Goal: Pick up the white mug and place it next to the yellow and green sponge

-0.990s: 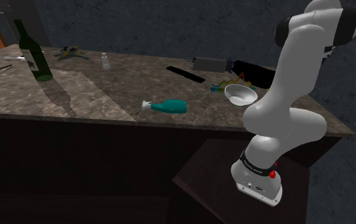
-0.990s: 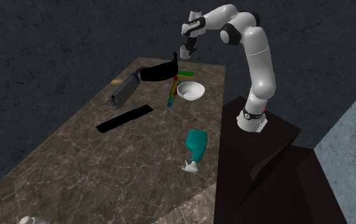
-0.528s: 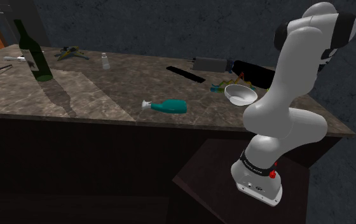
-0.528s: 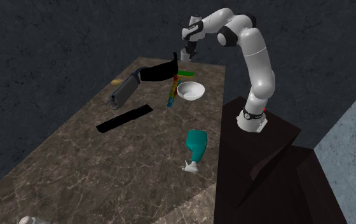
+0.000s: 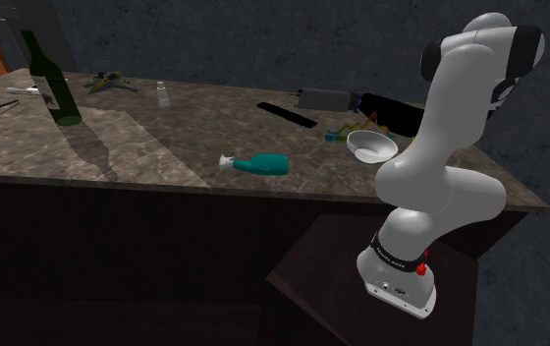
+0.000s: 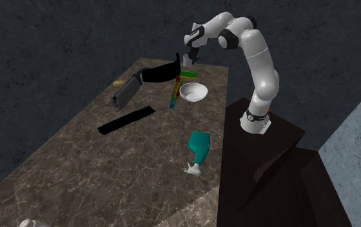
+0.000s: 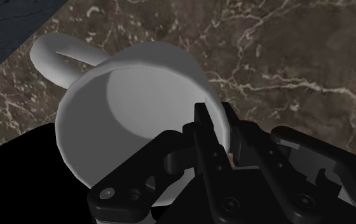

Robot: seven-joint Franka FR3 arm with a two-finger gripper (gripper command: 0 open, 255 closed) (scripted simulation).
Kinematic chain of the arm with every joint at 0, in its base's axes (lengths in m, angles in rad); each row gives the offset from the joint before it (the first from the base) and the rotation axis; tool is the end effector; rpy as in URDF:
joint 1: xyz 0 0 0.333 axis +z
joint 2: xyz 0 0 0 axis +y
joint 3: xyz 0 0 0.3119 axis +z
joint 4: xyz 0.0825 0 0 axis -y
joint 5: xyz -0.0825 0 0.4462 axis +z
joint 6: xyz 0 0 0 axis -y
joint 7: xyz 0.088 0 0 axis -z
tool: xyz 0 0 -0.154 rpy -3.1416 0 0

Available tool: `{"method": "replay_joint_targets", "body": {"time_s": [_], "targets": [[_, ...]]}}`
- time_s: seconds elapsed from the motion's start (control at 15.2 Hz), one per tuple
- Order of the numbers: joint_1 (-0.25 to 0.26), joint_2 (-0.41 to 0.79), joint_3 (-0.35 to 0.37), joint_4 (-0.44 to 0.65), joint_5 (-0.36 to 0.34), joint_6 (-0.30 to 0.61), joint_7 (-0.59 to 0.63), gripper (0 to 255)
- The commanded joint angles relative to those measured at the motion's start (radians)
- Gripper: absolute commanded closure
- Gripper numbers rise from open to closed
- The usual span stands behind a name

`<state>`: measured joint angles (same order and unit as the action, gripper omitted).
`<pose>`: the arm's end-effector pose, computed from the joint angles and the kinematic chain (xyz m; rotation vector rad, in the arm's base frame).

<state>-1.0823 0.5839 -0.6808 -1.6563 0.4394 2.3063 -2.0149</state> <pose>-0.0781 -0.7500 0.2694 2.9290 0.1580 -0.0868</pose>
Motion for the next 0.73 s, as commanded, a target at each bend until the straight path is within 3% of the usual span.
{"method": "replay_joint_targets", "body": {"time_s": [0.0, 0.46, 0.53, 0.66], "targets": [[-0.005, 0.012, 0.008, -0.007, 0.010, 0.018, -0.006, 255], [-0.005, 0.012, 0.008, -0.007, 0.010, 0.018, -0.006, 255], [-0.005, 0.012, 0.008, -0.007, 0.010, 0.018, -0.006, 0], [-0.005, 0.012, 0.008, -0.007, 0.010, 0.018, -0.006, 0]]}}
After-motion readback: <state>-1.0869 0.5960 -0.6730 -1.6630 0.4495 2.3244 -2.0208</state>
